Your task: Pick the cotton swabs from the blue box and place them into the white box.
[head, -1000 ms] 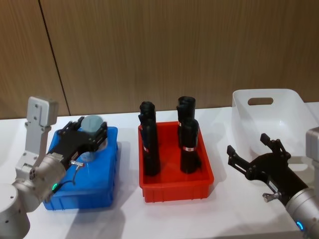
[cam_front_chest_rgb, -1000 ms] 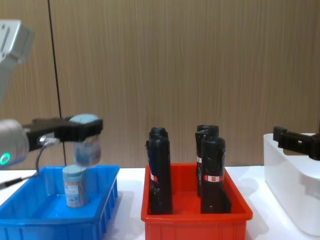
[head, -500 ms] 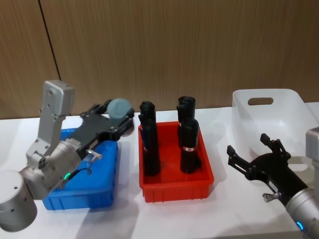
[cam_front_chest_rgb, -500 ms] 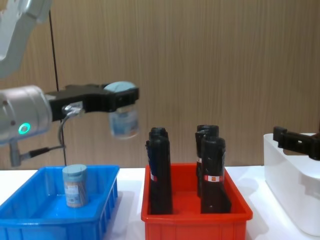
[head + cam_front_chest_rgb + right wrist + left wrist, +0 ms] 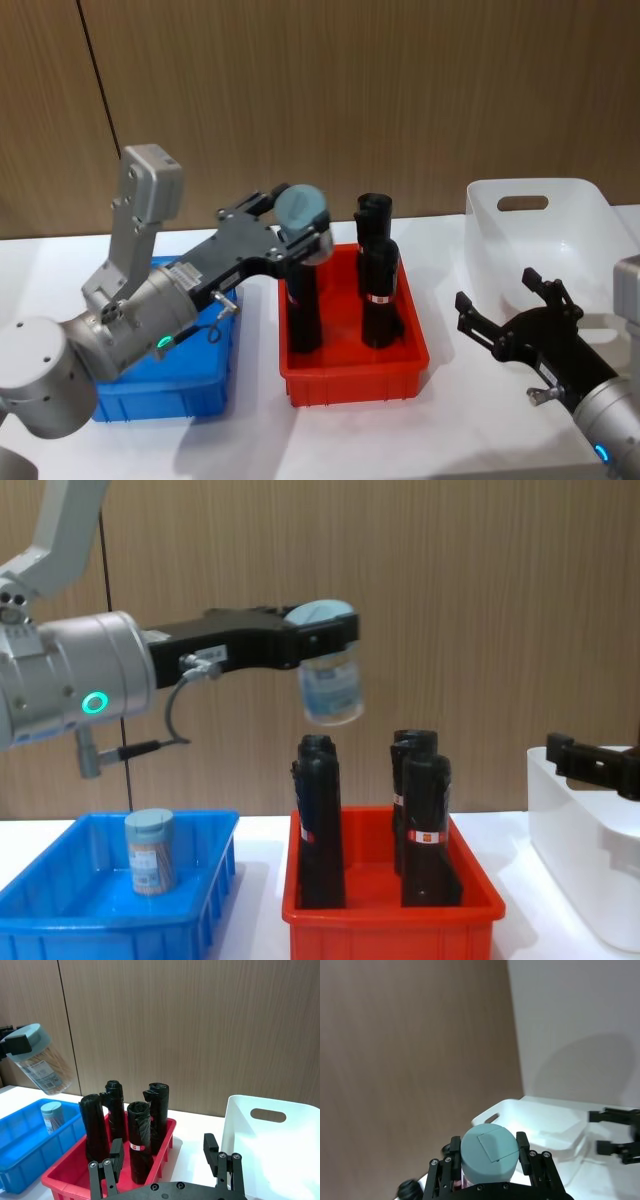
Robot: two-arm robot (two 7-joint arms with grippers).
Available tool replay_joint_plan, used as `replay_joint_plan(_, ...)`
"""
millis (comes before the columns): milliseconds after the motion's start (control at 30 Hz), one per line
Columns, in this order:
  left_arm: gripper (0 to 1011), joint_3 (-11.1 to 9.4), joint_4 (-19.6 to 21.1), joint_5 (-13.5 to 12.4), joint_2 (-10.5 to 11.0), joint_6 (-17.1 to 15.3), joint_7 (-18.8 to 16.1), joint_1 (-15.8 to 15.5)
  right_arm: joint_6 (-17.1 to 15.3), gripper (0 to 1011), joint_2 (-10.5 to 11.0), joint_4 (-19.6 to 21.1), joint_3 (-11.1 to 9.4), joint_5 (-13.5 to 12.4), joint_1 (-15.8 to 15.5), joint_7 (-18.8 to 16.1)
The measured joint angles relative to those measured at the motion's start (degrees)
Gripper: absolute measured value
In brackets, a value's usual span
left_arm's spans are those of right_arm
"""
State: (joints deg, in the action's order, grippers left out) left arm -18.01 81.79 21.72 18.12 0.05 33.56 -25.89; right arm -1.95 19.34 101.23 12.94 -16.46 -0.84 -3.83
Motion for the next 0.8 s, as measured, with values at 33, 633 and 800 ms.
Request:
replay_joint_plan(33,670,-0.06,-0.1,0.09,-0.07,0.19,0.58,-0.11,0.0,1001,0.0,0.0,0.0,0.0,0.0,0.0)
replay_joint_plan(633,670,-0.84,-2.45,2.73,-1.28,0.42,9.87,-3.13,0.0,1001,0.0,0.0,0.0,0.0,0.0,0.0)
replay_joint_plan(800,670,-0.55,-2.44,3.04,-1.02,-1.79,10.6,-3.88,0.0,1001,0.0,0.0,0.0,0.0,0.0,0.0)
